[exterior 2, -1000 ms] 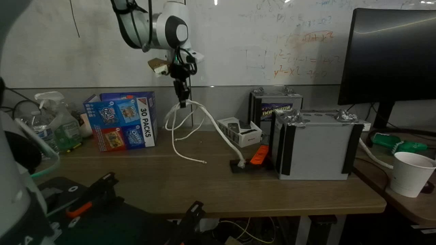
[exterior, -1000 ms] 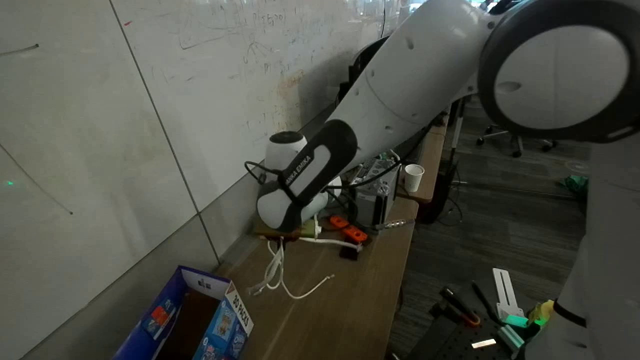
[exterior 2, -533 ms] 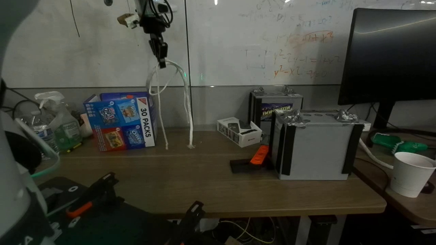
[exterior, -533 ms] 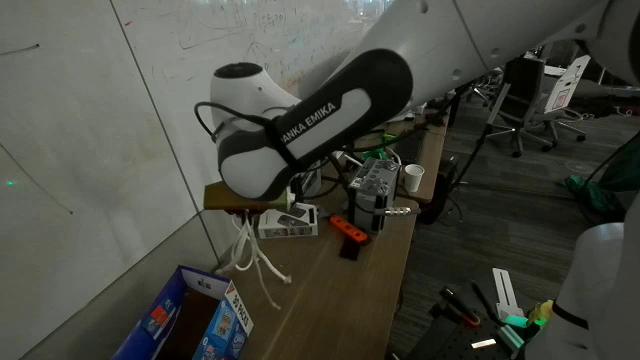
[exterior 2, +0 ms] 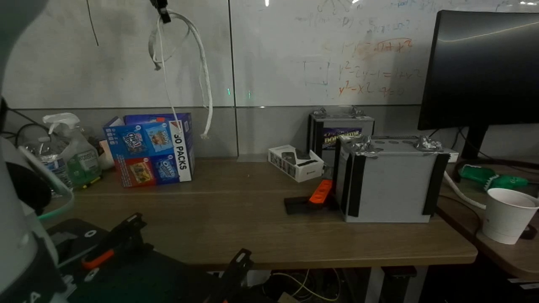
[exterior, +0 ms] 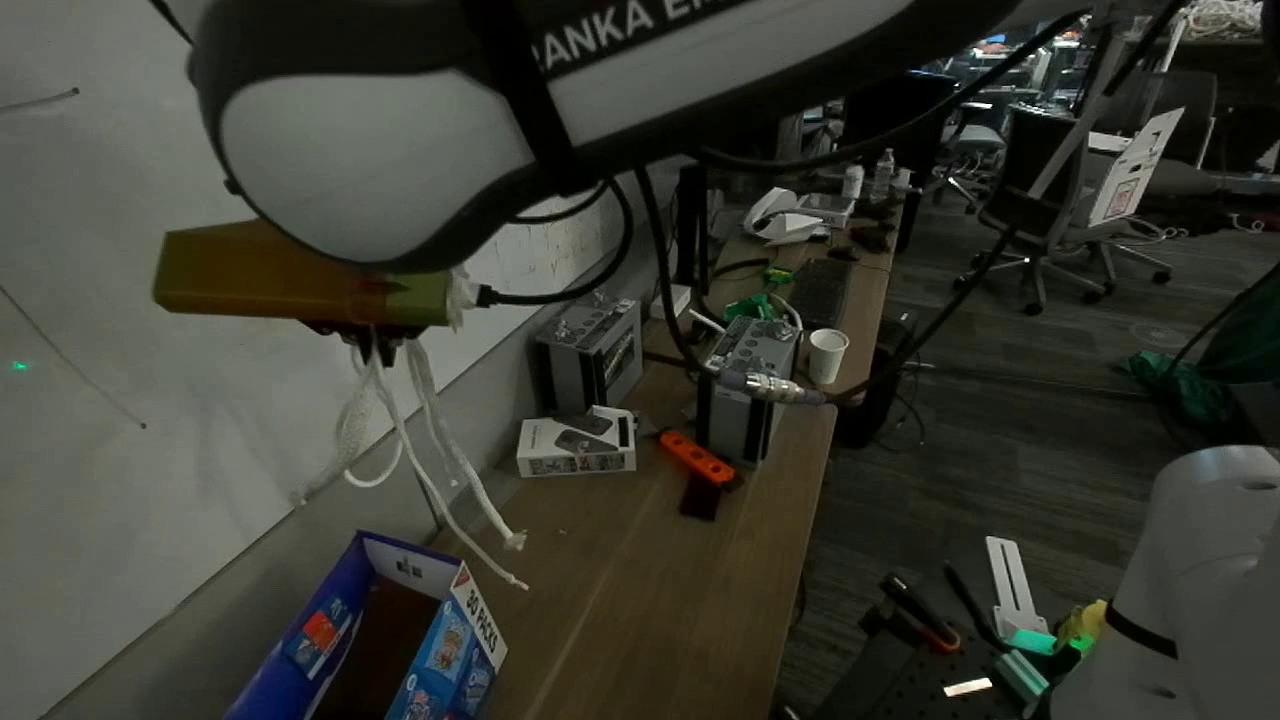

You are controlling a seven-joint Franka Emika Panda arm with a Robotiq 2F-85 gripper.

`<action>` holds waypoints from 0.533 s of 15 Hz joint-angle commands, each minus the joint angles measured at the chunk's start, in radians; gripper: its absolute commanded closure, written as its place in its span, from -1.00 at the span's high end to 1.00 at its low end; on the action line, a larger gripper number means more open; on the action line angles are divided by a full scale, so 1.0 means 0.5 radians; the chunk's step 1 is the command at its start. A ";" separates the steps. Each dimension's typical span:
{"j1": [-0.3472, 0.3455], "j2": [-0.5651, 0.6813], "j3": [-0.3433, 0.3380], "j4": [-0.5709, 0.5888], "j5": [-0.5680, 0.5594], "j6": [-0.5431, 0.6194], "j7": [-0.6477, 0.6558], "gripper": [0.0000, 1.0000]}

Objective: Put the white rope inside the blue box

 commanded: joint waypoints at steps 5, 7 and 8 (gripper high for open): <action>0.055 0.167 0.252 0.497 -0.344 -0.381 0.353 -0.90; 0.086 0.233 0.270 0.590 -0.385 -0.426 0.390 -0.90; 0.105 0.267 0.271 0.635 -0.385 -0.436 0.393 -0.90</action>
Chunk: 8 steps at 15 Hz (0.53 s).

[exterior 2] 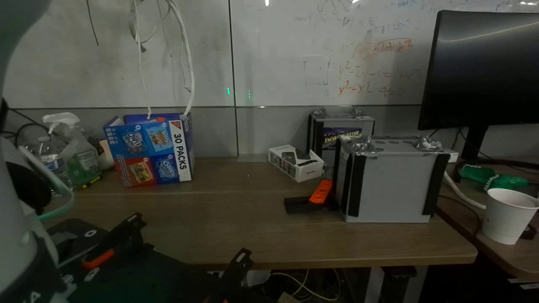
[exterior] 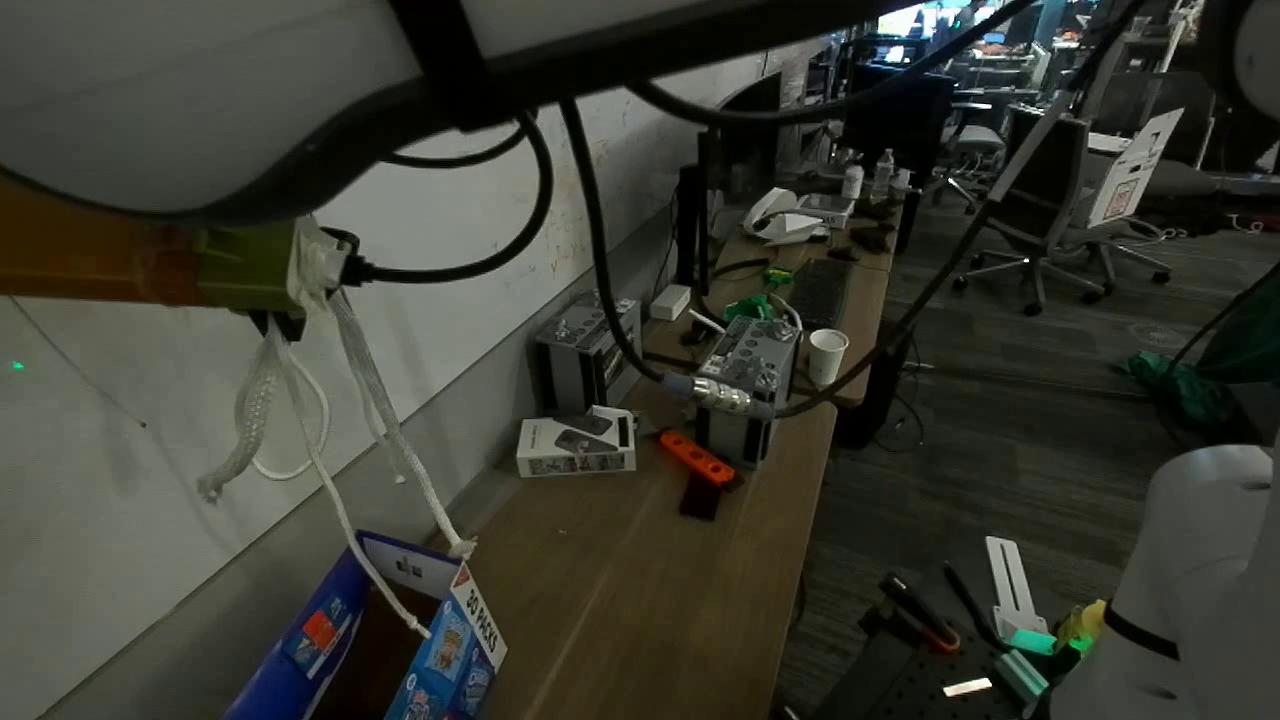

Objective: Put the white rope inside the blue box

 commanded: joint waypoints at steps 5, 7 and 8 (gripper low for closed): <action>0.170 0.330 -0.015 0.413 -0.120 -0.137 0.095 -0.90; 0.226 0.393 -0.036 0.487 -0.147 -0.168 0.118 -0.90; 0.259 0.419 -0.049 0.528 -0.181 -0.188 0.141 -0.90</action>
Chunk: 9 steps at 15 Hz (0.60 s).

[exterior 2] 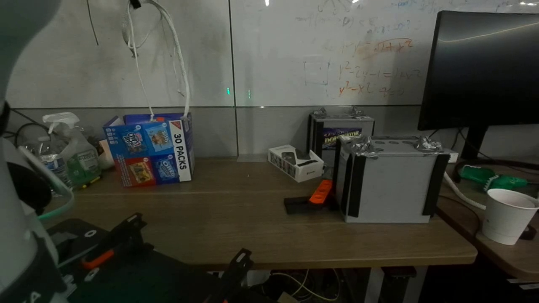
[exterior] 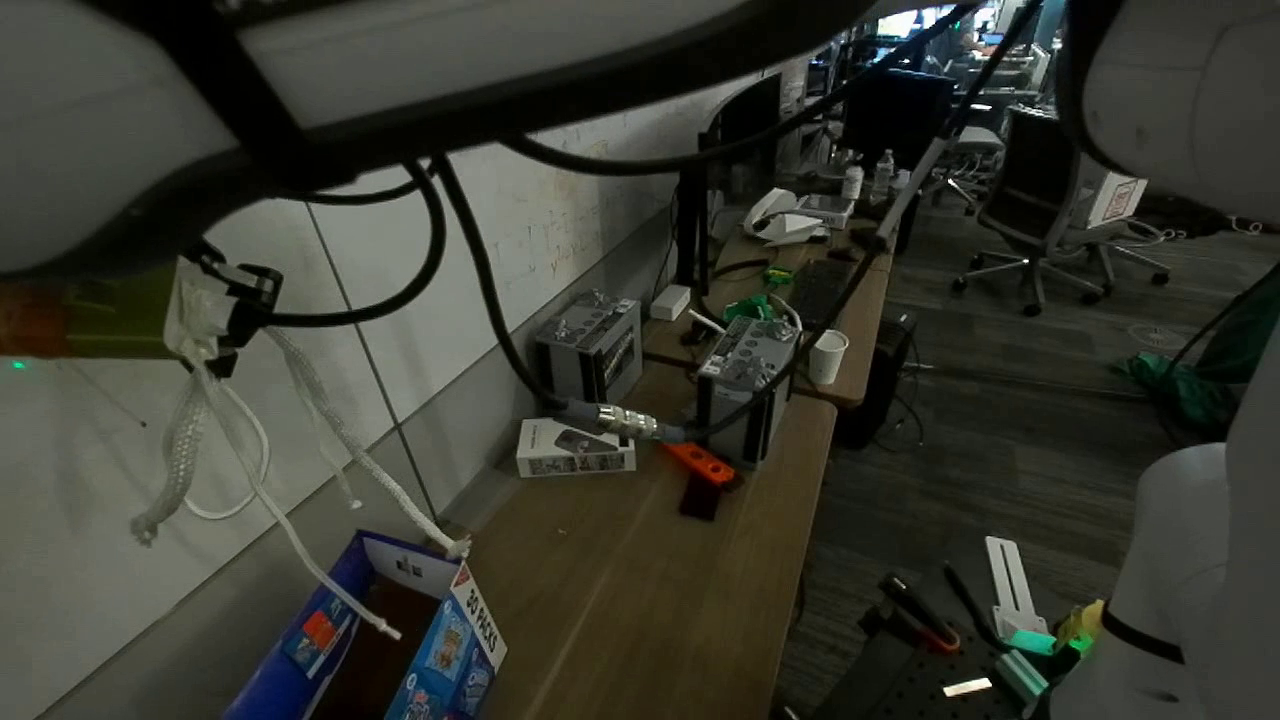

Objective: Put the white rope inside the blue box

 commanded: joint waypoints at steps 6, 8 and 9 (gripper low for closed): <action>0.290 0.157 -0.114 0.386 -0.238 -0.259 0.231 -0.90; 0.336 0.137 -0.130 0.421 -0.247 -0.312 0.265 -0.90; 0.355 0.144 -0.138 0.446 -0.241 -0.338 0.275 -0.90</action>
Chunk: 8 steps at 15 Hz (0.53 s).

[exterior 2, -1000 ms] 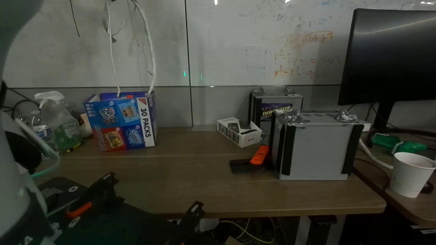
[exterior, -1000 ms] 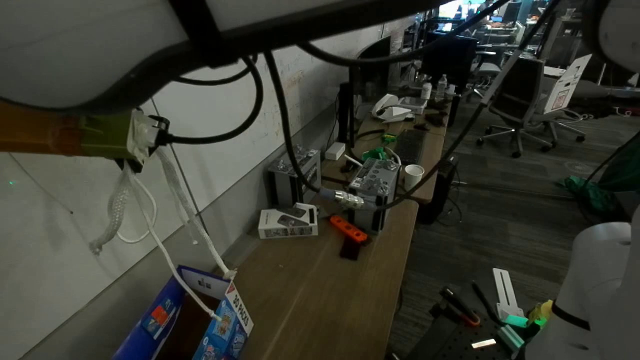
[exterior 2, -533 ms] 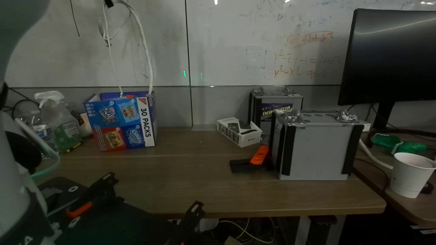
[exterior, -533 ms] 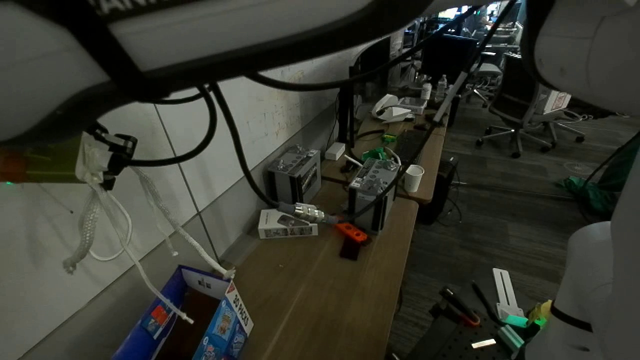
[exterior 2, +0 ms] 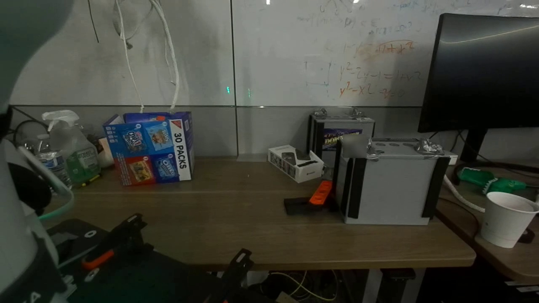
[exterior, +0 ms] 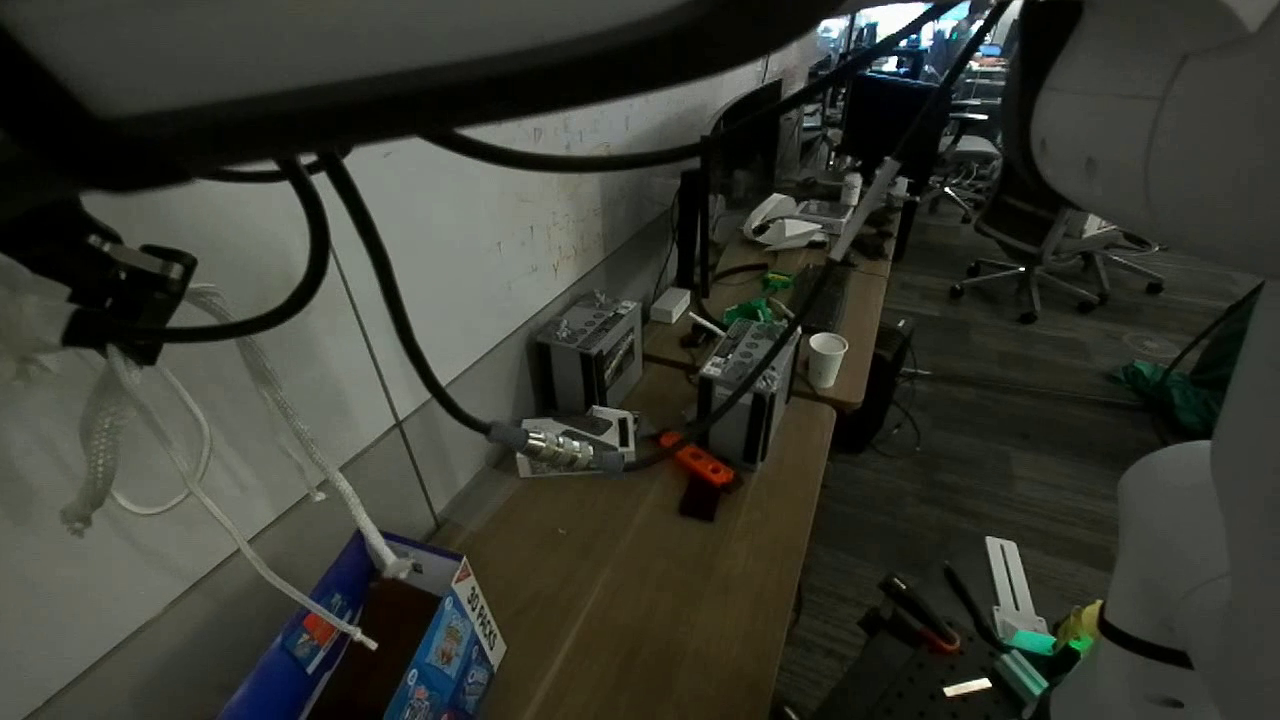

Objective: Put the white rope inside the blue box

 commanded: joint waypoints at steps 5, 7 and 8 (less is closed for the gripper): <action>0.044 0.048 -0.009 0.149 0.080 -0.231 0.006 -0.90; 0.026 0.072 -0.004 0.149 0.153 -0.247 -0.041 -0.90; 0.020 0.087 -0.002 0.146 0.187 -0.246 -0.055 -0.90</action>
